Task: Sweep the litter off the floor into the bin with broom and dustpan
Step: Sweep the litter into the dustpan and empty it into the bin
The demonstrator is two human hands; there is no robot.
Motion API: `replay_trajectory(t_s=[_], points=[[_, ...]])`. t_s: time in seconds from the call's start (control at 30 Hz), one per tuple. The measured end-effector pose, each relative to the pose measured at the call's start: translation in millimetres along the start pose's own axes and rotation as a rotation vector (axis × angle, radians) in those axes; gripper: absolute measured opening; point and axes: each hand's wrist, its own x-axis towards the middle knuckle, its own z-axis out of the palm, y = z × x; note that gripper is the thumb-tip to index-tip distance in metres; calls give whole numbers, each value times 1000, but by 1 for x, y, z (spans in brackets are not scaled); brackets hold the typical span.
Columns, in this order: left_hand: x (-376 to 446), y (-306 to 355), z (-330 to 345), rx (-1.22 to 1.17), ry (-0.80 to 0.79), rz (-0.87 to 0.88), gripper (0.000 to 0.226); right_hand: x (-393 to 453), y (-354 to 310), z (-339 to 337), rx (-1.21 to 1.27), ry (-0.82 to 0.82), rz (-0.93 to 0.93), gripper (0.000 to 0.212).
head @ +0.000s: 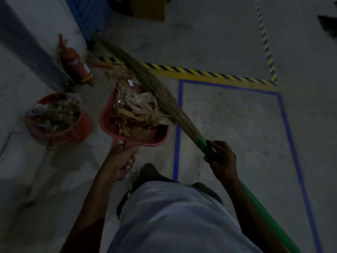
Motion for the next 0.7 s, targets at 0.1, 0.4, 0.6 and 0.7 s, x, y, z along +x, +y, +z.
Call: replay_trajectory(t_s=[0.1,0.4,0.6,0.7], points=[[4,0,-25,-61,44,12,23,18,-21,19,-5,-19,-56,57],[37,0,-154,-162,173,-27,28,72,-110,124,-3,-130,-204,56],[56,5,-224,-274,226,-42,27,119,-171,172,-16,-251,-325,61],[69,12,-244,-336,242,-42,27,146,-192,194,-15,-281,-354,61]])
